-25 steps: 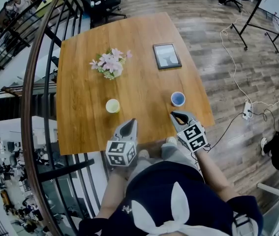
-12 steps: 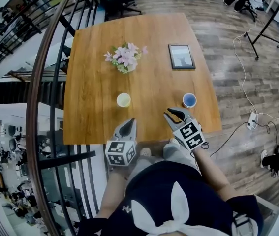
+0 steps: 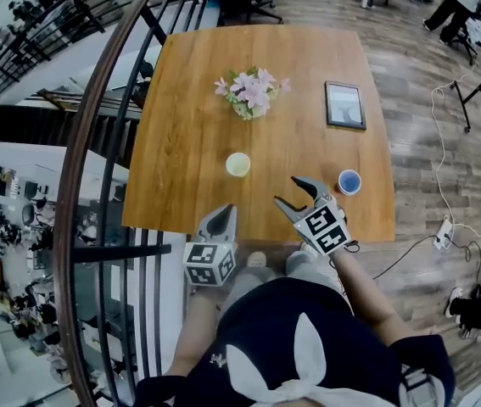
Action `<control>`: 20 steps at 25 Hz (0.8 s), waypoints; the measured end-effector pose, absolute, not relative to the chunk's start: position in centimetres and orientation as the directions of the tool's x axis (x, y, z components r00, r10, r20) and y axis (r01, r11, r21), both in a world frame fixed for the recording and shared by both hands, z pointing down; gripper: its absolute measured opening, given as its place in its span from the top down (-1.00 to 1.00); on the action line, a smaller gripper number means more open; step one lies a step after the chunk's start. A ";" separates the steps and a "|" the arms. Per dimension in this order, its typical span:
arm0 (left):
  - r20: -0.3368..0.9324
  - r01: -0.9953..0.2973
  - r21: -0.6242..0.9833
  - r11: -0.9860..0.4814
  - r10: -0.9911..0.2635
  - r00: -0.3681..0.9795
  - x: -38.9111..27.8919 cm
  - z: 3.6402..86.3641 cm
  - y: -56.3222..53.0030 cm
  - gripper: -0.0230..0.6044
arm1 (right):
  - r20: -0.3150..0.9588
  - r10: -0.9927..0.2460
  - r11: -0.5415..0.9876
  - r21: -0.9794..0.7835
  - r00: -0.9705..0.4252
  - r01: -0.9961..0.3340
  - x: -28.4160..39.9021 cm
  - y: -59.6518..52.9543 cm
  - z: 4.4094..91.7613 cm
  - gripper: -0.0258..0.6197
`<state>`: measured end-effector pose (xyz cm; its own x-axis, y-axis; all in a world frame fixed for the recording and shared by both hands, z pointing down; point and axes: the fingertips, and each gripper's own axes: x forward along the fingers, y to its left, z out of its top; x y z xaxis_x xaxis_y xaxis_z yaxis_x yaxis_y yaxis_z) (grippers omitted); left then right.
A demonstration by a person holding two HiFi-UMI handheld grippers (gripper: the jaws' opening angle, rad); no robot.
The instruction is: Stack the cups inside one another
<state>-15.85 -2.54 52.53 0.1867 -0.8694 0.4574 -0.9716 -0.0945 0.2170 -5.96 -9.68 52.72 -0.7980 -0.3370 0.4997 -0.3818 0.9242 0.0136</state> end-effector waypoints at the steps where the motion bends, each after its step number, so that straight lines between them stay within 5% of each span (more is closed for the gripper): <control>1: 0.460 -0.973 0.215 -0.082 -0.871 0.175 -16.2 52.6 -2.3 0.87 | 0.498 -0.327 0.929 0.012 -0.804 -0.370 -6.5 -9.6 52.8 0.14; 20: 0.475 -0.975 0.208 0.074 -0.880 0.035 -20.3 52.7 0.4 0.87 | 0.538 -0.186 0.976 0.002 -0.822 -0.219 -14.2 -10.8 54.1 -0.02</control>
<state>-20.35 0.37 52.71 0.0349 -0.8795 0.4746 -0.9753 0.0737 0.2083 -14.19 -10.83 54.10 -0.8222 -0.1856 0.5380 -0.2190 0.9757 0.0019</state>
